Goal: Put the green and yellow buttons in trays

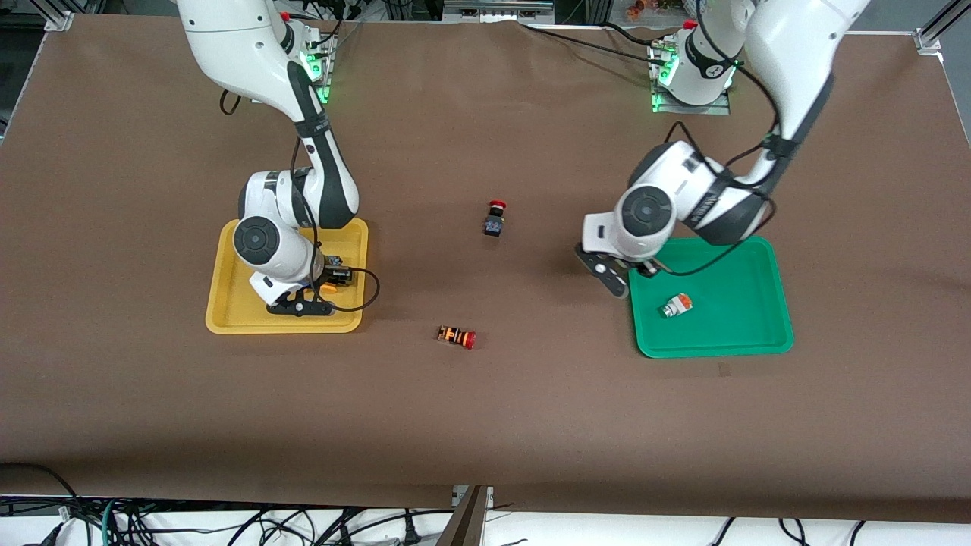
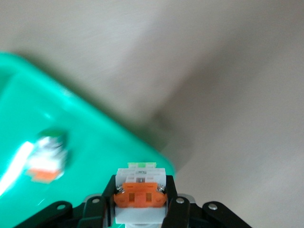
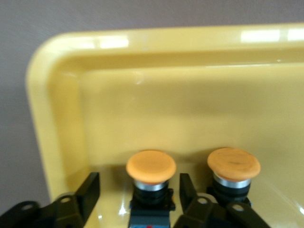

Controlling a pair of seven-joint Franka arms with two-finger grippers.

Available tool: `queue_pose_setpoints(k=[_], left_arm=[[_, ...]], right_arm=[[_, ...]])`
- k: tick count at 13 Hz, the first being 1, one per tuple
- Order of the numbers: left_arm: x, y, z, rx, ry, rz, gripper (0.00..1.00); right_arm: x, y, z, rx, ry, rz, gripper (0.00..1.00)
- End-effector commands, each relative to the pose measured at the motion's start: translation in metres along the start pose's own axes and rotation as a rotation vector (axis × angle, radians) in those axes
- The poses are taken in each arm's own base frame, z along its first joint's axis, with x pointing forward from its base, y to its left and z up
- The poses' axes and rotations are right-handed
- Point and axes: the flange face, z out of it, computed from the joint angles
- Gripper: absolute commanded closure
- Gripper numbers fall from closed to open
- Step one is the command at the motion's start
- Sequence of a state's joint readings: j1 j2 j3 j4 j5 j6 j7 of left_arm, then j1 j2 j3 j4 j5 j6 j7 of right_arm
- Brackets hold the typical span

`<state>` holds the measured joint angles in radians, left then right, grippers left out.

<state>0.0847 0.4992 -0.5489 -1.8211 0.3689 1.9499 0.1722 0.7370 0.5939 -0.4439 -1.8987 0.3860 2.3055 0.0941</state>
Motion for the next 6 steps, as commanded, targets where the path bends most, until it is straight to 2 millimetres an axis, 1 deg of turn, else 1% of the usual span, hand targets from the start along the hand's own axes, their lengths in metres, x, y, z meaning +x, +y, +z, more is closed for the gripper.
queue_pose_setpoints(k=[1, 2, 3, 4, 5, 6], left_arm=[[-0.030, -0.064, -0.002, -0.002, -0.010, -0.094, 1.00], [-0.047, -0.102, 0.003, 0.006, 0.014, -0.142, 1.00], [-0.054, -0.125, 0.016, 0.015, 0.061, -0.167, 1.00], [-0.071, -0.157, 0.032, 0.006, 0.084, -0.214, 1.00], [-0.082, -0.177, 0.049, -0.024, 0.081, -0.216, 1.00], [-0.083, -0.180, 0.058, -0.033, 0.089, -0.200, 1.00]], right_arm=[[-0.001, -0.013, -0.057, 0.071, -0.013, 0.033, 0.07], [-0.003, -0.014, -0.077, 0.092, -0.010, 0.028, 0.04], [-0.006, -0.014, -0.101, 0.109, 0.002, 0.019, 0.02], [-0.010, -0.008, -0.120, 0.119, -0.004, 0.016, 0.01], [-0.016, -0.008, -0.140, 0.115, -0.005, 0.002, 0.01], [-0.021, -0.005, -0.164, 0.107, 0.017, -0.003, 0.01]])
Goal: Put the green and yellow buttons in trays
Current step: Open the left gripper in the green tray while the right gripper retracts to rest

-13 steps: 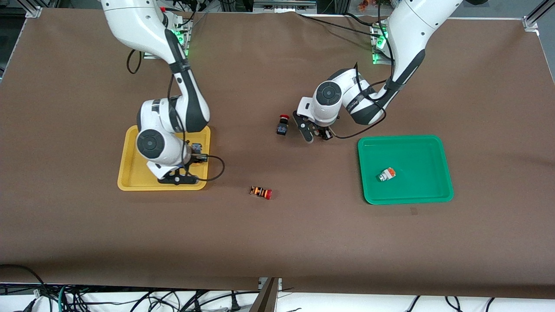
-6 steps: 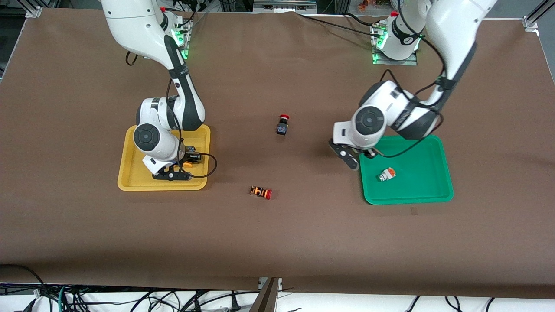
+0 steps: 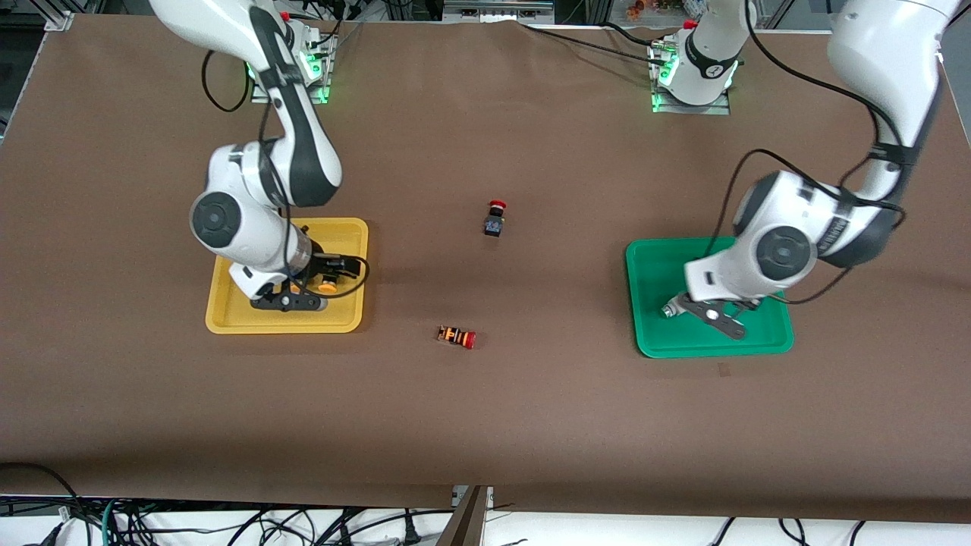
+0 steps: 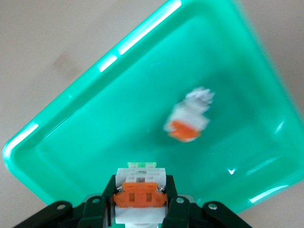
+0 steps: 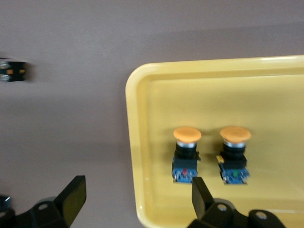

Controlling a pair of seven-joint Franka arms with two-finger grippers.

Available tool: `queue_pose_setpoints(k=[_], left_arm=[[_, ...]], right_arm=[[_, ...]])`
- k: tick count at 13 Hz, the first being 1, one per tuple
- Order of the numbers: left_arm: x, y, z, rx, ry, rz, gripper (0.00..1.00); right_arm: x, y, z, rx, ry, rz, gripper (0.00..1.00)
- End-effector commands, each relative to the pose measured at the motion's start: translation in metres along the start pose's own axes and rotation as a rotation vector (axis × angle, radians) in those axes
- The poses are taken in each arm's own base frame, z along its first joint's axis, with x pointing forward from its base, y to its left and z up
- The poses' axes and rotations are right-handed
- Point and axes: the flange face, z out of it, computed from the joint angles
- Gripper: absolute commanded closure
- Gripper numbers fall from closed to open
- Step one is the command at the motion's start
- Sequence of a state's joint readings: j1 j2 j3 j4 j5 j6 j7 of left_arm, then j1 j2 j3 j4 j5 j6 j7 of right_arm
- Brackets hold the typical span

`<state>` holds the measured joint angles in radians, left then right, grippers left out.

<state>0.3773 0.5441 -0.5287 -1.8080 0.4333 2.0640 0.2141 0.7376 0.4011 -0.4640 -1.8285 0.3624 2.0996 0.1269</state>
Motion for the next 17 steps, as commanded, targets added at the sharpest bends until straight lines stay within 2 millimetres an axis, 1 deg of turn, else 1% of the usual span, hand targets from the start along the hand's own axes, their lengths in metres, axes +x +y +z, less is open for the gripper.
queue_pose_setpoints(k=[1, 2, 3, 4, 5, 6, 7, 8, 9, 10, 11, 12, 13, 14, 15, 17], left_arm=[[0.000, -0.015, 0.030, -0.030, 0.019, 0.025, 1.00], [0.000, -0.016, 0.038, -0.042, 0.016, 0.022, 1.00], [0.000, -0.017, 0.045, -0.049, 0.016, 0.024, 0.97], [-0.001, -0.022, 0.050, -0.051, 0.018, 0.017, 0.80], [-0.001, -0.026, 0.047, -0.047, 0.023, 0.013, 0.01], [-0.001, -0.023, 0.035, -0.047, 0.030, 0.006, 0.00], [0.002, -0.013, 0.003, -0.014, 0.050, 0.016, 0.00], [0.003, -0.005, -0.030, 0.012, 0.074, 0.017, 0.00], [0.002, -0.002, -0.070, 0.052, 0.091, 0.022, 0.00], [0.001, 0.004, -0.099, 0.073, 0.086, 0.025, 0.00], [-0.001, 0.010, -0.142, 0.100, 0.093, 0.024, 0.00], [-0.006, 0.006, -0.179, 0.115, 0.087, 0.012, 0.00], [-0.008, 0.002, -0.214, 0.110, 0.120, -0.007, 0.00], [-0.011, 0.003, -0.242, 0.052, 0.160, -0.034, 0.00], [-0.018, -0.003, -0.262, 0.014, 0.171, -0.059, 0.00], [-0.034, -0.012, -0.285, 0.010, 0.146, -0.087, 0.00]], right_arm=[[-0.022, 0.003, -0.062, -0.020, 0.024, -0.013, 0.01], [-0.031, 0.005, -0.086, -0.029, 0.027, -0.036, 0.01], [-0.043, 0.009, -0.112, -0.040, 0.027, -0.056, 0.01], [-0.054, 0.014, -0.135, -0.062, 0.029, -0.077, 0.01], [-0.064, 0.017, -0.163, -0.076, 0.051, -0.102, 0.01], [-0.072, 0.021, -0.179, -0.087, 0.053, -0.110, 0.01], [-0.076, 0.025, -0.195, -0.087, 0.052, -0.117, 0.01], [-0.079, 0.029, -0.209, -0.086, 0.046, -0.114, 0.01], [-0.080, 0.030, -0.216, -0.089, 0.038, -0.115, 0.01], [-0.078, 0.039, -0.226, -0.093, 0.040, -0.098, 0.01], [-0.076, 0.046, -0.230, -0.099, 0.042, -0.099, 0.01], [-0.073, 0.055, -0.232, -0.097, 0.046, -0.116, 0.01], [-0.072, 0.058, -0.232, -0.098, 0.047, -0.136, 0.01], [-0.069, 0.065, -0.235, -0.096, 0.052, -0.130, 0.01], [-0.066, 0.066, -0.242, -0.096, 0.061, -0.130, 0.01], [-0.060, 0.063, -0.255, -0.093, 0.089, -0.134, 0.01]])
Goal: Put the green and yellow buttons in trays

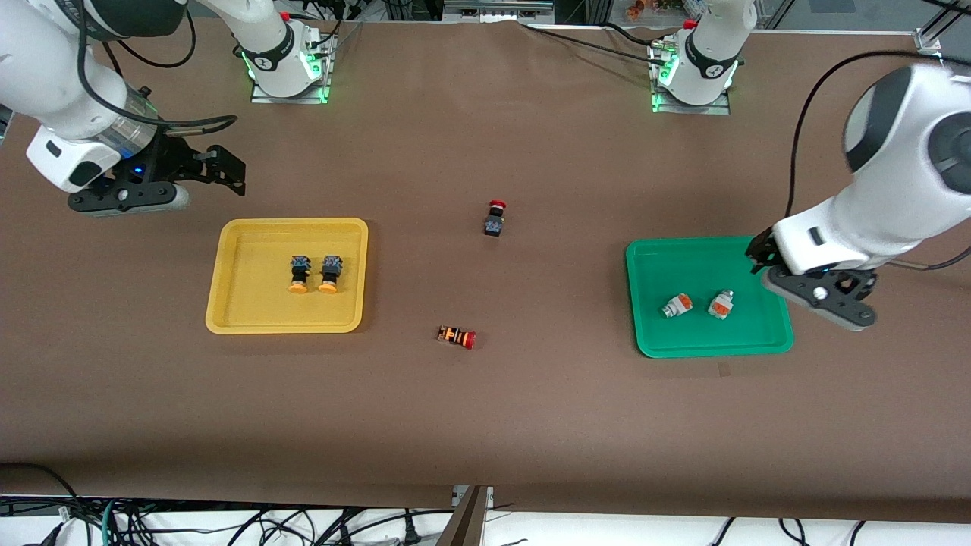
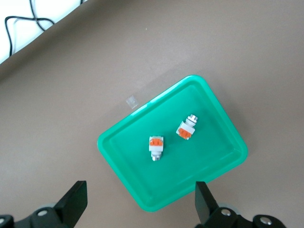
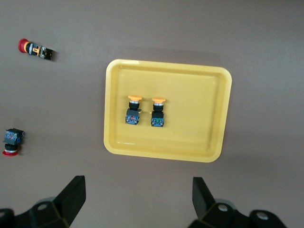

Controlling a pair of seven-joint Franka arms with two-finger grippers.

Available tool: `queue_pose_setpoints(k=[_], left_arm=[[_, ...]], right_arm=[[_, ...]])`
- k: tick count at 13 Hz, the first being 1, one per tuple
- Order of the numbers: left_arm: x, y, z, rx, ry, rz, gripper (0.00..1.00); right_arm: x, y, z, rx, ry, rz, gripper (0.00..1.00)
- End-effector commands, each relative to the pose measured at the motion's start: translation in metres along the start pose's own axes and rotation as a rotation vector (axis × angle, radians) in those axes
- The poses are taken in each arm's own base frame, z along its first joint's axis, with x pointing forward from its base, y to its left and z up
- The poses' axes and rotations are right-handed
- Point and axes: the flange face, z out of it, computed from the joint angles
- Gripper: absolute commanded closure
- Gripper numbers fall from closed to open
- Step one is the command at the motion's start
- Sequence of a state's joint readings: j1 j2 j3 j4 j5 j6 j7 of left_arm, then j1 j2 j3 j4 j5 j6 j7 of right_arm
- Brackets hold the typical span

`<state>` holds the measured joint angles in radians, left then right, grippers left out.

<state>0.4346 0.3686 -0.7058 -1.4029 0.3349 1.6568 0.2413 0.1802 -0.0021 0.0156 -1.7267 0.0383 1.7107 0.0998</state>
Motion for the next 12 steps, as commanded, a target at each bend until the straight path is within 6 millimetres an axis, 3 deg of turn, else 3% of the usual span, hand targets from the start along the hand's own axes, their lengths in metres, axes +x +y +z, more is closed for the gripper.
queue_pose_setpoints(k=[1, 2, 4, 8, 9, 12], left_arm=[[-0.007, -0.018, -0.024, -0.051, -0.010, -0.038, 0.00], [-0.017, -0.013, -0.045, -0.007, -0.001, -0.077, 0.00], [-0.039, -0.014, -0.052, -0.053, -0.006, -0.237, 0.00], [-0.083, 0.009, -0.059, -0.067, 0.029, -0.525, 0.00], [-0.092, 0.018, -0.062, -0.053, 0.054, -0.547, 0.00], [-0.106, 0.014, -0.058, -0.057, 0.024, -0.528, 0.00]], right_arm=[[0.011, -0.003, -0.018, -0.013, 0.021, -0.018, 0.01], [0.012, -0.002, -0.019, -0.014, 0.023, -0.017, 0.01], [0.009, 0.000, -0.018, -0.016, 0.002, -0.013, 0.01], [0.010, 0.007, -0.018, -0.058, -0.002, -0.018, 0.01], [0.007, 0.007, -0.015, -0.074, -0.028, -0.017, 0.01], [0.007, 0.009, -0.024, -0.067, -0.016, -0.026, 0.01]])
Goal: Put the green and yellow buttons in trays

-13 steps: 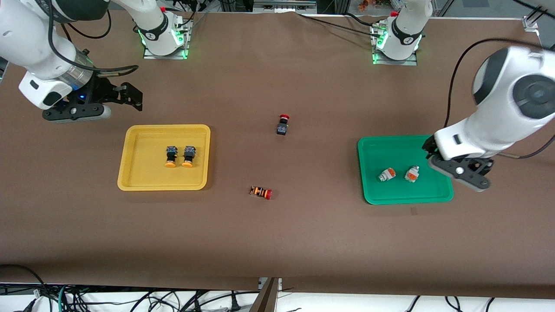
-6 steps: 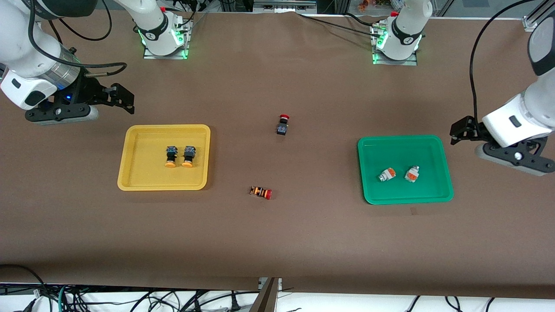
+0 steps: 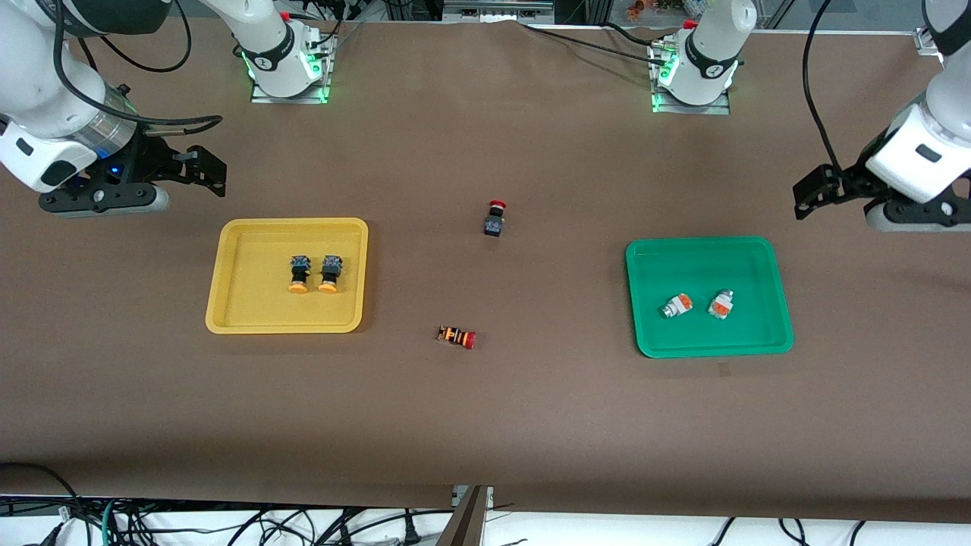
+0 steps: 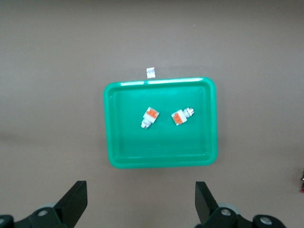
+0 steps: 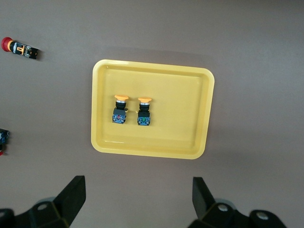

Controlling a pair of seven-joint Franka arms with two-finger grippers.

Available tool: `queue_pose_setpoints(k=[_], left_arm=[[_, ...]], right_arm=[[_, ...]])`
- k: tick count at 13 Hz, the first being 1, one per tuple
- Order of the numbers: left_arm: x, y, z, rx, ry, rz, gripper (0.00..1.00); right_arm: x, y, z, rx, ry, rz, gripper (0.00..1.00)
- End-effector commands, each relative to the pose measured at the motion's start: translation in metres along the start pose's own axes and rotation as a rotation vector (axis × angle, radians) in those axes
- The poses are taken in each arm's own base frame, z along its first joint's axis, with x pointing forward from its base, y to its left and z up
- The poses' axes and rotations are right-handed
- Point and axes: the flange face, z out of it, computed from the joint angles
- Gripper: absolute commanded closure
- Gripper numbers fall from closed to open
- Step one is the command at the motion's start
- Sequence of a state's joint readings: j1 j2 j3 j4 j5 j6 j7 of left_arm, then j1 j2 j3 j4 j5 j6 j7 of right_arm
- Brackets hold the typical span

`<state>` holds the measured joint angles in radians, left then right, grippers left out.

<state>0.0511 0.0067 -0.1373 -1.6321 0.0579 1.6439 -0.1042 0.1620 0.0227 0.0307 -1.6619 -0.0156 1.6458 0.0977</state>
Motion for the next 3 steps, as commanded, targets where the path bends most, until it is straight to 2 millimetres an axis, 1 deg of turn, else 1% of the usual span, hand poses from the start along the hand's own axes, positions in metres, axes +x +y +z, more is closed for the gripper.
queue_pose_setpoints(k=[1, 3], left_arm=[[-0.0145, -0.0045, 0.0065, -0.015, -0.013, 0.014, 0.00], [-0.0141, -0.0018, 0.0086, -0.016, -0.023, 0.020, 0.00]], right_arm=[[0.0038, 0.0030, -0.0111, -0.012, 0.004, -0.045, 0.01], [0.0037, 0.0027, -0.0124, -0.009, 0.006, -0.074, 0.01]])
